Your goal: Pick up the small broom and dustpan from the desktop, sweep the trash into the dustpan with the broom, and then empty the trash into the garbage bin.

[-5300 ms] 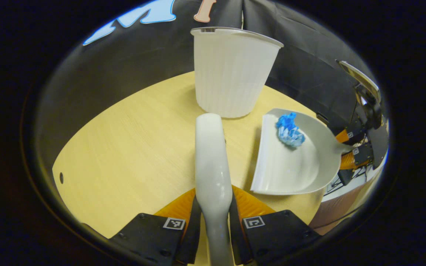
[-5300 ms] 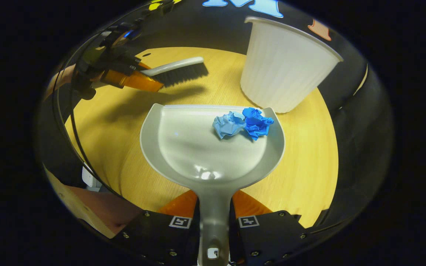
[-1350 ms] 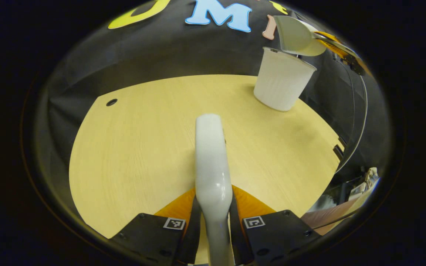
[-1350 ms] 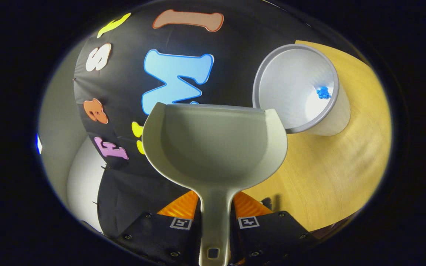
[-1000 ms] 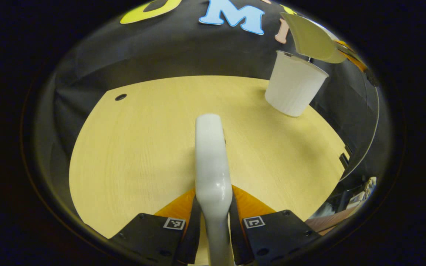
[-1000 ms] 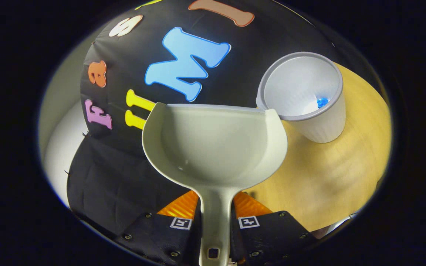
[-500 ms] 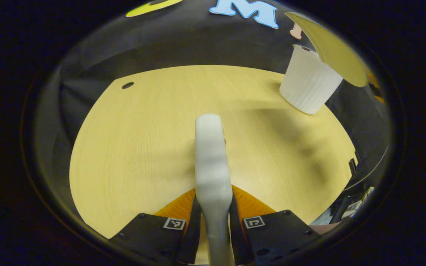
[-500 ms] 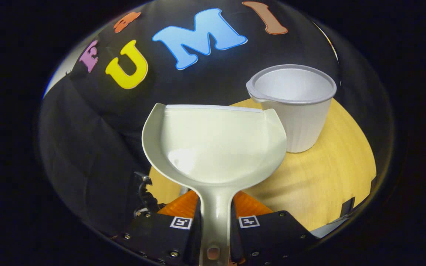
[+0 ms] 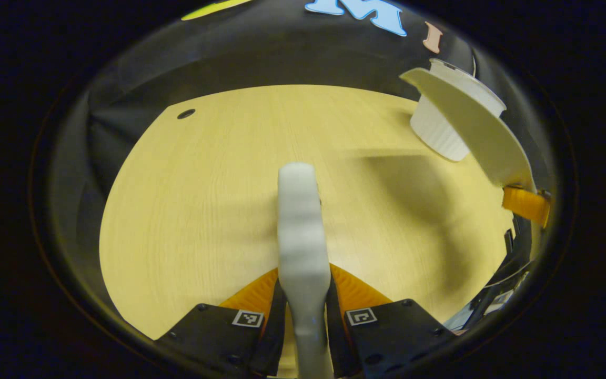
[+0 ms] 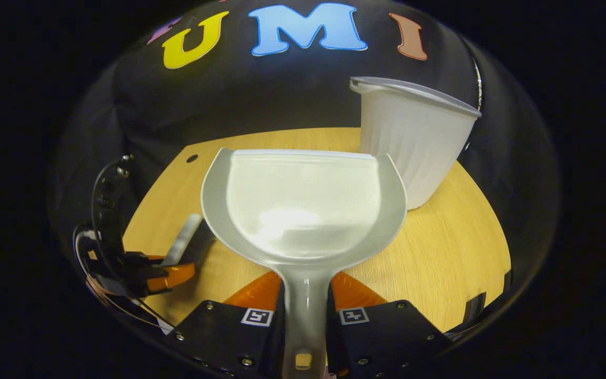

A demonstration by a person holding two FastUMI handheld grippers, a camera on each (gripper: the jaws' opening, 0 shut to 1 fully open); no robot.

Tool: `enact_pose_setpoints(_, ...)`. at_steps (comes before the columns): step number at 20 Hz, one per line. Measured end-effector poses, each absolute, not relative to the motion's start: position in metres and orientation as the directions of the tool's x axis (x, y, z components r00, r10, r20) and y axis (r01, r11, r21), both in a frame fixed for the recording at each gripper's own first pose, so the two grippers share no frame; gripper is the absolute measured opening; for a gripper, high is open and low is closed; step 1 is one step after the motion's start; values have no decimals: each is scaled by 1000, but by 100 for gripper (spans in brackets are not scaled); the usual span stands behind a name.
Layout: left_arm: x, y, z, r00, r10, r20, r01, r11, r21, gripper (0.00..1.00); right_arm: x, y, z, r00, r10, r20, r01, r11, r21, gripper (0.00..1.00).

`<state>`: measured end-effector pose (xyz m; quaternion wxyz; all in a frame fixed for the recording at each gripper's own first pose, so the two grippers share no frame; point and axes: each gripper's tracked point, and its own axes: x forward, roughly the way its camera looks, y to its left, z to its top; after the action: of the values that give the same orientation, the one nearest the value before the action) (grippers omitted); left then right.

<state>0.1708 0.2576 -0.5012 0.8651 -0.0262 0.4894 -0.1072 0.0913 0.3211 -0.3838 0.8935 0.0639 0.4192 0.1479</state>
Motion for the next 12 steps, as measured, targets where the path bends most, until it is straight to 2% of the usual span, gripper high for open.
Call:
enact_pose_setpoints(9, 209, 242, -476, 493, -191, -849, 134, 981, -142, 47, 75, 344, -449, 530, 258, -808, -194, 964, 180, 31)
enact_pose_setpoints(12, 219, 225, -468, 496, -181, -849, 130, 983, -134, 44, 70, 346, -459, 504, 249, -827, -184, 967, 179, 32)
